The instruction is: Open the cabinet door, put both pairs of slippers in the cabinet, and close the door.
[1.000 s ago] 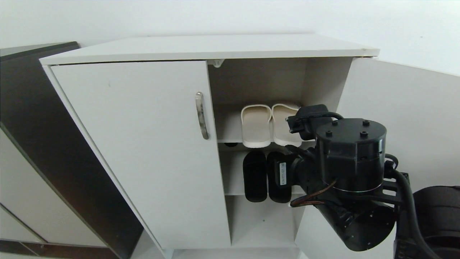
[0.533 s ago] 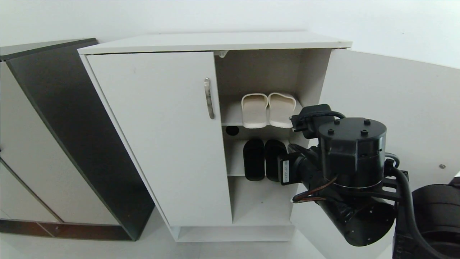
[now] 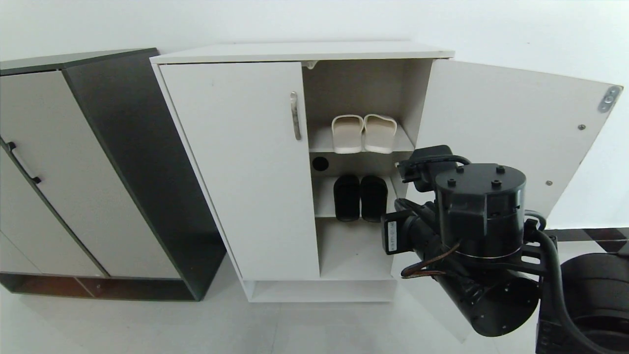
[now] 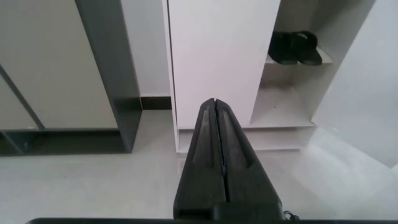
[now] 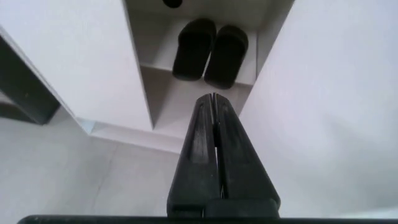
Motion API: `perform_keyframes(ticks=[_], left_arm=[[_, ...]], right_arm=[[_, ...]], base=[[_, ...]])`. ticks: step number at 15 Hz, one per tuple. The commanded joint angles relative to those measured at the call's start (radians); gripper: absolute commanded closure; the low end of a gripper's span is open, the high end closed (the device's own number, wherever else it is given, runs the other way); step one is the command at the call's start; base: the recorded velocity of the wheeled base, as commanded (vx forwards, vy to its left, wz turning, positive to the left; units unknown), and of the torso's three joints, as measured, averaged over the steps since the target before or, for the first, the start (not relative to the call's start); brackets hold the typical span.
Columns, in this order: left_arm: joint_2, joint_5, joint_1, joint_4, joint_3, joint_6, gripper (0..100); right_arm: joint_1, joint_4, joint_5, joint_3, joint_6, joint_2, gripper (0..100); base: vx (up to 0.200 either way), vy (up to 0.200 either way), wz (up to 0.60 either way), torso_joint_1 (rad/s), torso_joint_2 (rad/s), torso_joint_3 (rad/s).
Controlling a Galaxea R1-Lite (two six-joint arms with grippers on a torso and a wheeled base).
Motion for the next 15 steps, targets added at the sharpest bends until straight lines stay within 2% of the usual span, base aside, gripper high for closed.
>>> perform_keyframes(ticks=[1, 2, 5, 15], left_arm=[[0.002, 0.0, 0.0, 0.0, 0.0, 0.0, 100], [0.0, 0.0, 0.0, 0.0, 0.0, 0.0, 100], [0.002, 0.0, 0.0, 0.0, 0.0, 0.0, 100], [0.0, 0.0, 0.0, 0.0, 0.0, -0.002, 100]], right_arm=[[-0.019, 0.003, 0.003, 0.008, -0.012, 0.003, 100], [-0.025, -0.002, 0.003, 0.031, -0.04, 0.002, 100], [-0.042, -0.048, 0.007, 0.045, -0.049, 0.006, 100], [-0.071, -0.052, 0.044, 0.047, -0.052, 0.019, 100]], base=[[-0.2, 0.0, 0.0, 0.002, 0.0, 0.002], [-0.2, 0.0, 0.0, 0.002, 0.01, 0.002], [0.0, 0.0, 0.0, 0.0, 0.0, 0.0], [0.0, 0.0, 0.0, 0.0, 0.0, 0.0]])
